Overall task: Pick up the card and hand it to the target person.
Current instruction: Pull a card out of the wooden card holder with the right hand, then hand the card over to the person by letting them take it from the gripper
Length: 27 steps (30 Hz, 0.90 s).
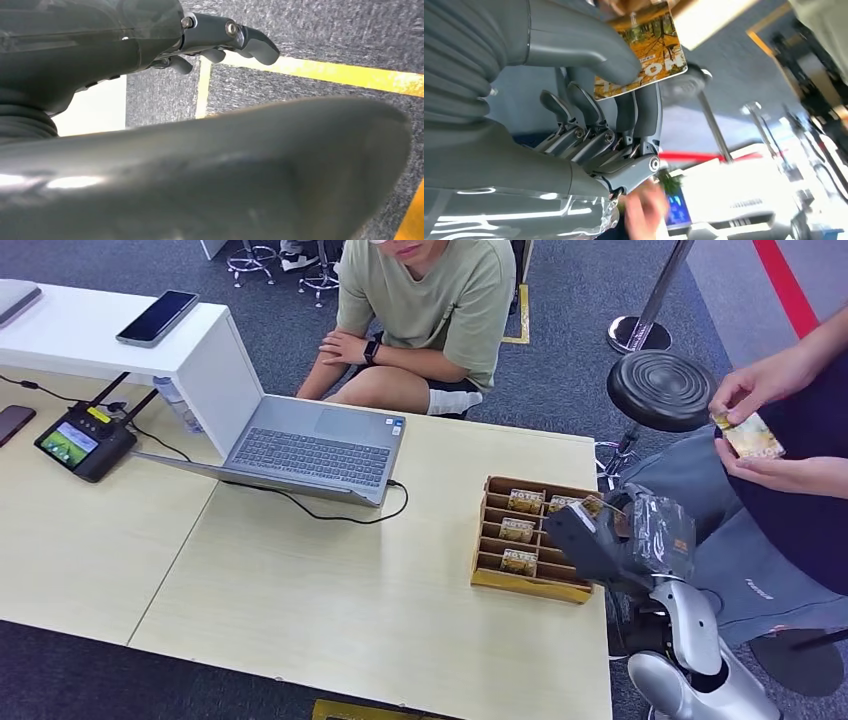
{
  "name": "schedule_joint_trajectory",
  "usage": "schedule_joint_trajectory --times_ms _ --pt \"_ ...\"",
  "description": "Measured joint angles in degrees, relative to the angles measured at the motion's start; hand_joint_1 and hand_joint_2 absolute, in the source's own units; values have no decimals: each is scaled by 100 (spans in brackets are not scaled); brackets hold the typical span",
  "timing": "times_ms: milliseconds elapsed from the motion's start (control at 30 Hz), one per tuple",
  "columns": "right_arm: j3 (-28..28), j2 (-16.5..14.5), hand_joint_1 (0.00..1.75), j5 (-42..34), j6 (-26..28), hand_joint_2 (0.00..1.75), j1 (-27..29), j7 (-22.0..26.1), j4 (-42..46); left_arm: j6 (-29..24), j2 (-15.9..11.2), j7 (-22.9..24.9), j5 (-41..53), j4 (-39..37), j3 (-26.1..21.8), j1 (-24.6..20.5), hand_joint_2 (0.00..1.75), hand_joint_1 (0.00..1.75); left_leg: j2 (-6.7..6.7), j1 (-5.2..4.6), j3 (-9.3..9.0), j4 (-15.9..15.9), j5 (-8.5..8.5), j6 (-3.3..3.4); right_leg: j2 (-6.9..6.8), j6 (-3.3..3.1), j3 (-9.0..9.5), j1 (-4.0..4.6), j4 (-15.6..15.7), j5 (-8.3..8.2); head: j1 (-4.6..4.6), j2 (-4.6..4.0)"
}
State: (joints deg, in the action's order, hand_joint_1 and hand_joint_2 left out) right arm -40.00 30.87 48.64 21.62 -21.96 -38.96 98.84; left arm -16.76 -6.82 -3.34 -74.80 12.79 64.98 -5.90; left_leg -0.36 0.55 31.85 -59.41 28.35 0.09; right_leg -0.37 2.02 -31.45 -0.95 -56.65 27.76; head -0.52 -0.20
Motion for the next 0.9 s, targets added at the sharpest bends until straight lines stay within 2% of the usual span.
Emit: schedule_joint_trajectory --times_ms 200,400,533,900 --pt "310 185 150 213 278 175 248 96 973 1 4 -56 -45 0 -2 6 0 0 1 0 -1 0 0 0 1 0 0 0 0 0 0 0" --pt "643 209 150 374 1246 175 579 777 1557 28 9 -90 2 0 -2 5 0 0 1 1 0 1 0 0 1 0 0 0 0 0 0 0" --pt "884 193 150 544 1636 175 788 1046 1781 48 9 -92 70 0 -2 4 0 0 1 1 0 1 0 0 1 0 0 0 0 0 -1 0" --pt "1297 129 150 657 1749 175 1068 1140 2044 68 9 -61 73 0 -2 2 0 0 1 1 1 1 0 0 1 0 0 0 0 0 -1 0"
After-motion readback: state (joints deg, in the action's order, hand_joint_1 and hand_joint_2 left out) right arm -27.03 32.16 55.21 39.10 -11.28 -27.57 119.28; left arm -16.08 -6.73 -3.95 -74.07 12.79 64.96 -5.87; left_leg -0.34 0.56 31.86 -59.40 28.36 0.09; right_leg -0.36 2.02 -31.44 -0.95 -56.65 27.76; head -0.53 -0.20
